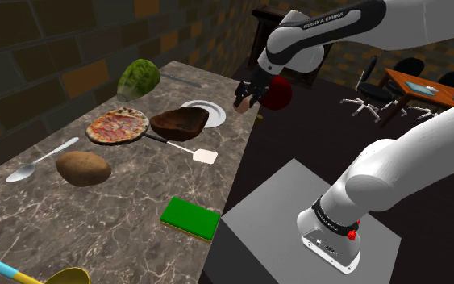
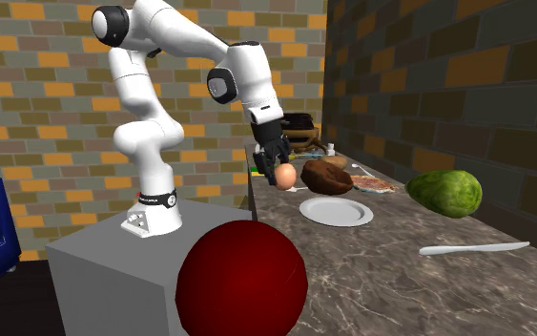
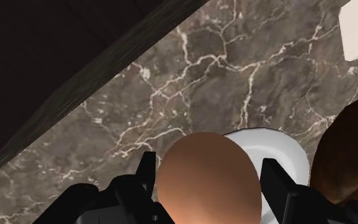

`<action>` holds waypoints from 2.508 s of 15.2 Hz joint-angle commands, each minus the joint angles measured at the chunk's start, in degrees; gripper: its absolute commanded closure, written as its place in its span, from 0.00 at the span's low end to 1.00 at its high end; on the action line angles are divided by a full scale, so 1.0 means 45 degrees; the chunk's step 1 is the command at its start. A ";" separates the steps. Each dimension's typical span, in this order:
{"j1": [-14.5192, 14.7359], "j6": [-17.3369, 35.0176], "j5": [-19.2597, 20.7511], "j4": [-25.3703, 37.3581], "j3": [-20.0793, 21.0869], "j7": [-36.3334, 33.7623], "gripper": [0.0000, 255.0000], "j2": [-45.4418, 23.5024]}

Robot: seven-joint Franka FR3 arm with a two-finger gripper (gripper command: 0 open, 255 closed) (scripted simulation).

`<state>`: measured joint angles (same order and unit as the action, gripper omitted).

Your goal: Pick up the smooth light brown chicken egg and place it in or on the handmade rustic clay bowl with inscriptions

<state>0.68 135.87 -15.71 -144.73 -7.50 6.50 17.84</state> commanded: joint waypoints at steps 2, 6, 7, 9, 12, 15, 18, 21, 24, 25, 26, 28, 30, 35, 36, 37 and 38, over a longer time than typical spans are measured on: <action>-0.0047 -0.0537 0.0167 0.0315 0.0068 -0.0250 1.00 0.0247; -0.0119 -0.1257 0.0361 0.0732 0.0113 -0.0498 1.00 0.0572; -0.0135 -0.1436 0.0403 0.0843 0.0123 -0.0555 1.00 0.0645; -0.0164 -0.1792 0.0482 0.1073 0.0142 -0.0666 1.00 0.0781; -0.0200 -0.2321 0.0588 0.1438 0.0165 -0.0821 1.00 0.0959; -0.0228 -0.2844 0.0679 0.1826 0.0185 -0.0966 1.00 0.1108; -0.0113 -0.3011 0.0663 0.2069 0.0427 -0.1344 1.00 0.1103; 0.0256 -0.2740 0.0517 0.2279 0.1122 -0.2269 1.00 0.0814; 0.0606 -0.2486 0.0428 0.2622 0.1799 -0.3197 1.00 0.0406; 0.0714 -0.2407 0.0413 0.2766 0.2023 -0.3508 1.00 0.0245; 0.0824 -0.2330 0.0409 0.2924 0.2241 -0.3821 1.00 0.0073; 0.1029 -0.2187 0.0431 0.3282 0.2673 -0.4451 1.00 -0.0307; 0.1227 -0.2061 0.0500 0.3698 0.3090 -0.5090 1.00 -0.0731; 0.1681 -0.1842 0.0891 0.4973 0.4065 -0.6721 1.00 -0.1961; 0.1690 -0.1672 0.0877 0.4845 0.4068 -0.6697 1.00 -0.2005; 0.1696 -0.1503 0.0863 0.4720 0.4075 -0.6673 1.00 -0.2051; 0.1702 -0.1333 0.0849 0.4598 0.4082 -0.6648 1.00 -0.2100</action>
<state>8.25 129.19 -11.88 -123.71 10.72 -23.25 8.67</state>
